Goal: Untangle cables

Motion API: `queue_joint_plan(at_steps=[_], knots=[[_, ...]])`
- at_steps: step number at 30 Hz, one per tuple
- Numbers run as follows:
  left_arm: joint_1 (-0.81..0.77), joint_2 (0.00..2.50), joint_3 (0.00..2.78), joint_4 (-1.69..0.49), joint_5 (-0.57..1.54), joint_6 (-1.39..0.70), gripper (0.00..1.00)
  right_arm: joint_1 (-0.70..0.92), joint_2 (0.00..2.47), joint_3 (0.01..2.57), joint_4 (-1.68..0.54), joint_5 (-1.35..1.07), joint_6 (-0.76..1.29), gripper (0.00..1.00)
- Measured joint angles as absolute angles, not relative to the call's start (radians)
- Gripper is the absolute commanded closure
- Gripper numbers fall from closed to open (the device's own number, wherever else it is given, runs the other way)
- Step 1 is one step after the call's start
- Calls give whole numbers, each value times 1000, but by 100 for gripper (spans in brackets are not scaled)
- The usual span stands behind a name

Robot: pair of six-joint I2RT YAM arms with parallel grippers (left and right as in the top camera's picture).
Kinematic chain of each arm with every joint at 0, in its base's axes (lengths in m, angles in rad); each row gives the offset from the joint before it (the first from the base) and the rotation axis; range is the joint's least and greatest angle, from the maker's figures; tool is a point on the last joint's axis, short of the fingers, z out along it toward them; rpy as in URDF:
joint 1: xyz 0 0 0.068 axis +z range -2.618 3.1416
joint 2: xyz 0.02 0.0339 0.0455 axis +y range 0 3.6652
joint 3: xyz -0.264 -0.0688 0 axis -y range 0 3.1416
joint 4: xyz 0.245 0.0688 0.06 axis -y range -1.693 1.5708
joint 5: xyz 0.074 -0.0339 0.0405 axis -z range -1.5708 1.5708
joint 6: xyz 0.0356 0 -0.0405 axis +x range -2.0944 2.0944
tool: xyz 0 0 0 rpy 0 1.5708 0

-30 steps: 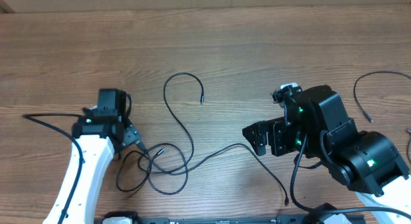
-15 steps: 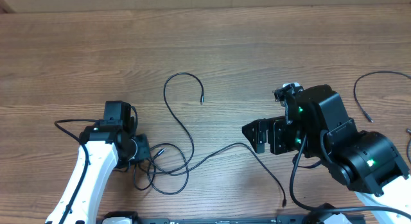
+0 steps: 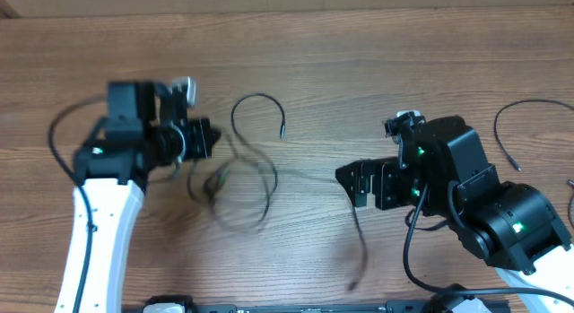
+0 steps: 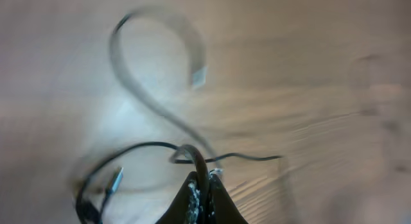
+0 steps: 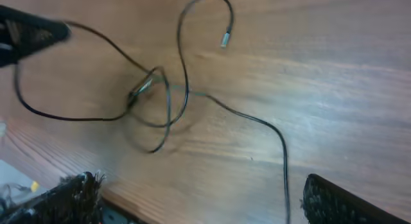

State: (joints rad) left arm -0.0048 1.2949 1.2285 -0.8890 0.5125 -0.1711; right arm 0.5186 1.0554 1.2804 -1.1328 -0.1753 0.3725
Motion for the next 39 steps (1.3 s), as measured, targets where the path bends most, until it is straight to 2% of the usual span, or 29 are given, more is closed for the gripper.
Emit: queue_joint_plan(at_steps=[7, 15, 26, 29, 34, 39], knots=[[-5, 1291, 1339, -894, 706, -150, 96, 519, 1076, 1280, -1053, -208, 522, 0], [-5, 1292, 1416, -883, 834, -157, 96, 566, 1248, 1280, -1000, -303, 596, 0], [-5, 1290, 1769, -892, 865, -191, 96, 666, 1561, 1270, -672, -72, 607, 0], [-5, 1285, 1856, -906, 869, -192, 96, 660, 1618, 1267, -591, -21, 559, 0], [-5, 1250, 1916, -943, 868, -181, 96, 653, 1631, 1266, -447, 18, 349, 0], [-5, 1222, 1919, -1011, 810, -171, 96, 654, 1612, 1266, -418, 120, 236, 0]])
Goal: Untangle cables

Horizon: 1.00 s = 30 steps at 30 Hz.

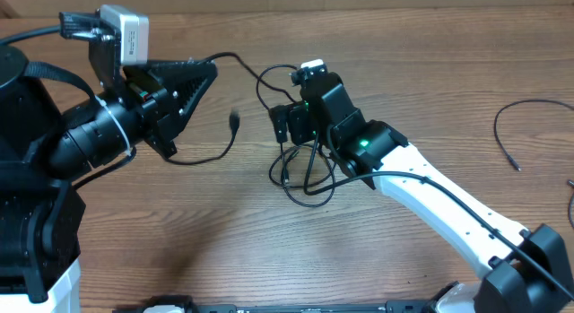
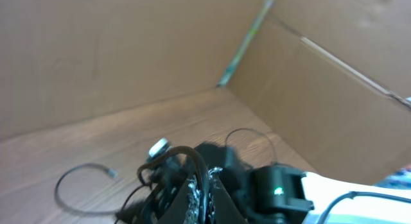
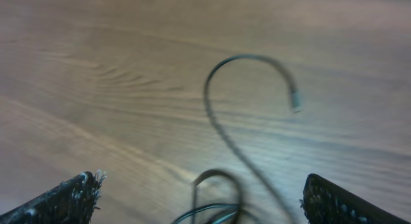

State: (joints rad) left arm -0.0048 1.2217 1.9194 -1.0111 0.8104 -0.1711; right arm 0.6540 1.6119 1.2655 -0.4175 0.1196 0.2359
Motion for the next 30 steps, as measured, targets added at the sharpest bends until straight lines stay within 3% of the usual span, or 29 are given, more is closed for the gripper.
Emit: queue_joint_plan(at_steps=[6, 11, 17, 20, 22, 23, 24, 25, 26, 30], knots=[[-5, 1220, 1920, -1030, 719, -161, 96, 654, 1498, 1266, -470, 181, 142, 0], [-5, 1220, 1920, -1030, 712, -160, 96, 653, 1359, 1266, -438, -14, -36, 0], [-5, 1220, 1920, -1024, 784, -156, 96, 654, 1353, 1266, -439, -216, -211, 5], [-5, 1220, 1920, -1017, 826, -156, 96, 654, 1390, 1266, -439, -248, -245, 13], [-5, 1220, 1920, -1017, 854, -156, 96, 654, 1417, 1266, -427, -254, -263, 28], [-5, 1220, 1920, -1017, 872, -157, 96, 653, 1433, 1266, -408, -244, -274, 44], [-5, 1220, 1920, -1016, 888, -157, 96, 649, 1444, 1266, -392, -230, -278, 64], [-5, 1220, 1920, -1017, 901, -156, 96, 645, 1452, 1266, -372, -213, -283, 90], [-5, 1220, 1920, -1018, 911, -156, 96, 639, 1458, 1266, -357, -197, -288, 96], [-5, 1220, 1920, -1055, 905, -155, 95, 589, 1460, 1266, -297, -142, -259, 96]])
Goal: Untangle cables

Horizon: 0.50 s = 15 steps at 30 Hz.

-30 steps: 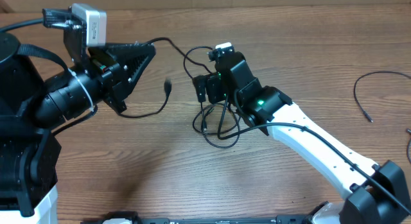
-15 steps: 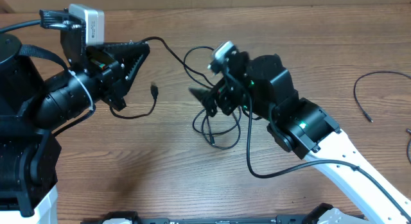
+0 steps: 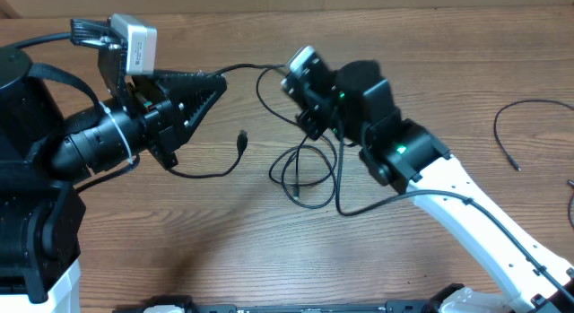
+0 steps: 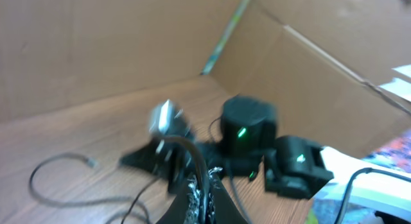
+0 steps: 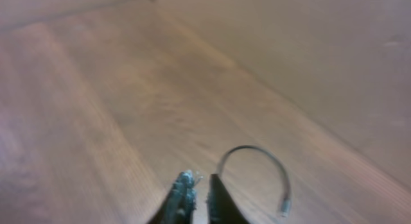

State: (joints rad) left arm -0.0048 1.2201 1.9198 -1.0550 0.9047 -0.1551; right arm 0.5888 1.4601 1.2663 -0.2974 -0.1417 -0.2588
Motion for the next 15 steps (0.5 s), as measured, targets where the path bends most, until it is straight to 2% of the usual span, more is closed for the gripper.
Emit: queue_joint_plan(at_steps=[1, 2, 3, 5, 6, 15], knots=[[-5, 1220, 1920, -1076, 884, -154, 82, 571, 1460, 1267, -292, -131, -245, 96], [-5, 1222, 1920, -1095, 849, -153, 59, 549, 1459, 1271, -283, -117, -224, 96], [-5, 1224, 1920, -1124, 807, -152, 43, 531, 1459, 1277, -277, -104, -204, 96], [-6, 1232, 1921, -1176, 730, -156, 20, 469, 1459, 1304, -268, -80, -159, 96], [-6, 1239, 1921, -1200, 699, -157, 0, 429, 1460, 1324, -259, -72, -138, 96], [-6, 1405, 1921, -1368, 577, -161, 0, 69, 1470, 1616, -128, -72, -73, 96]])
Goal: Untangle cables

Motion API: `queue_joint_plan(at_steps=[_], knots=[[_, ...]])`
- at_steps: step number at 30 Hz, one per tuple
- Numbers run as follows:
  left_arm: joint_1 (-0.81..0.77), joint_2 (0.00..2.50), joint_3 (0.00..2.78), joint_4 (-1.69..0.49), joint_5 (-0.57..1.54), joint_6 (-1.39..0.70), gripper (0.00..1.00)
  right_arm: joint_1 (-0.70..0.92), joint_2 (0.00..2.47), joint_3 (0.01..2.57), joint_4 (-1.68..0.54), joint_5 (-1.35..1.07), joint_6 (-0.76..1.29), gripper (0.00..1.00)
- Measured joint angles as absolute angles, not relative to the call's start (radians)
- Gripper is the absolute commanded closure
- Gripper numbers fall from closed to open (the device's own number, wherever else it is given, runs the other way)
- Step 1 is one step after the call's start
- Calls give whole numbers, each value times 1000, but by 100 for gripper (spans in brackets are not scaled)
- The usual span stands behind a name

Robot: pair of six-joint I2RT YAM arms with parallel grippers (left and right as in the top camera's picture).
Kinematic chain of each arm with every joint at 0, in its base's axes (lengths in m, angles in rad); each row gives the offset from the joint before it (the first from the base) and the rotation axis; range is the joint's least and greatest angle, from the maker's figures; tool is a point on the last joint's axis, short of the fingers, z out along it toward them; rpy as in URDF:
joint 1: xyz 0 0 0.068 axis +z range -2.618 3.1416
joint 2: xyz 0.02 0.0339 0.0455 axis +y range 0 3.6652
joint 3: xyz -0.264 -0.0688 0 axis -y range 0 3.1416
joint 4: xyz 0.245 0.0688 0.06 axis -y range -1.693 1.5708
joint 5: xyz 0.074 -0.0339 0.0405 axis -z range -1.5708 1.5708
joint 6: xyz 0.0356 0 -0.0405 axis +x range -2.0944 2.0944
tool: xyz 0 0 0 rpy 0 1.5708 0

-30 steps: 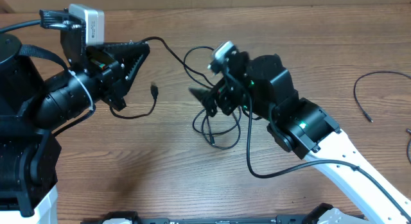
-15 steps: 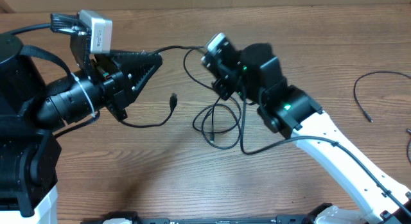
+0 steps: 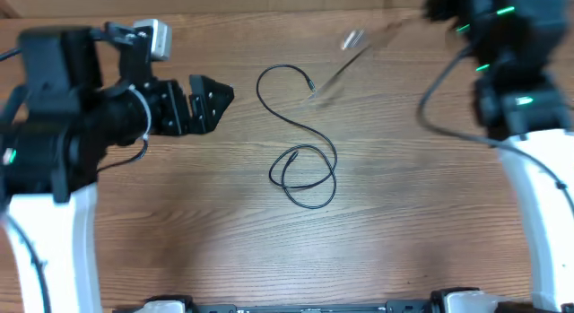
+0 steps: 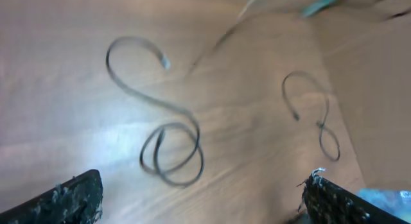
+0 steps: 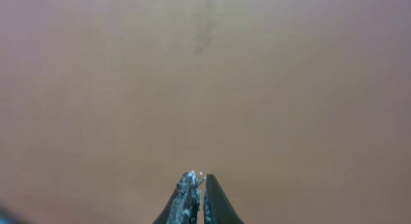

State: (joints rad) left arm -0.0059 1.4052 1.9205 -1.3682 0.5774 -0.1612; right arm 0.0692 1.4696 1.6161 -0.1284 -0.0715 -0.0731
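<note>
One black cable (image 3: 305, 165) lies on the wooden table in an S with a closed loop at its near end; the left wrist view shows this cable (image 4: 170, 153) too. My left gripper (image 3: 215, 102) is open to the left of it, with nothing between its fingers (image 4: 77, 198). My right gripper (image 3: 432, 12) is raised at the far right, blurred. It is shut (image 5: 198, 178) and faces a cardboard wall. A second cable (image 3: 352, 40) stretches from it as a blurred streak with a connector, above the table.
A third thin cable (image 4: 314, 115) lies in a loose curl on the right of the table. A cardboard wall (image 5: 205, 70) stands along the far edge. The right arm (image 3: 529, 125) runs down the right side.
My left gripper was shut on a cable above the table; it is open and empty now, lower and further left. My right gripper has gone from mid-table to the far right corner, a cable trailing.
First the left gripper was shut on a tangled cable on the table and the right was open beside it. Then the left held it raised while the right stood open over the knot. Then the right was shut. Now one cable lies alone.
</note>
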Motion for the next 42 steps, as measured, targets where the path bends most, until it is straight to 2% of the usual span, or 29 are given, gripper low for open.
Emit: queue_joint_plan(at_steps=[5, 10, 19, 26, 29, 31, 32, 33, 34, 42], knots=[[-19, 1514, 1921, -1425, 558, -161, 0, -155, 1613, 1816, -141, -70, -56, 96], [-65, 1539, 1921, -1412, 552, -161, 0, -257, 1834, 1896, -270, -99, -33, 96], [-124, 1539, 1921, -1389, 551, -161, 0, -191, 2200, 1889, -439, -223, -21, 96], [-154, 1539, 1921, -1391, 524, -161, 0, -75, 2226, 1887, -379, -233, -22, 96], [-163, 1539, 1921, -1391, 511, -161, 0, -51, 2223, 1887, -392, -199, -30, 79], [-165, 1539, 1921, -1391, 504, -161, 1, -49, 2223, 1887, -427, -168, -33, 59], [-165, 1539, 1921, -1391, 503, -161, 0, -51, 2223, 1887, -451, -155, -35, 44], [-165, 1539, 1921, -1391, 501, -161, 0, -54, 2223, 1887, -477, -144, -35, 12], [-164, 1539, 1921, -1391, 499, -161, 0, -57, 2223, 1888, -500, -140, -36, 0], [-164, 1539, 1919, -1391, 496, -161, 0, -67, 2236, 1888, -646, -91, -20, 0]])
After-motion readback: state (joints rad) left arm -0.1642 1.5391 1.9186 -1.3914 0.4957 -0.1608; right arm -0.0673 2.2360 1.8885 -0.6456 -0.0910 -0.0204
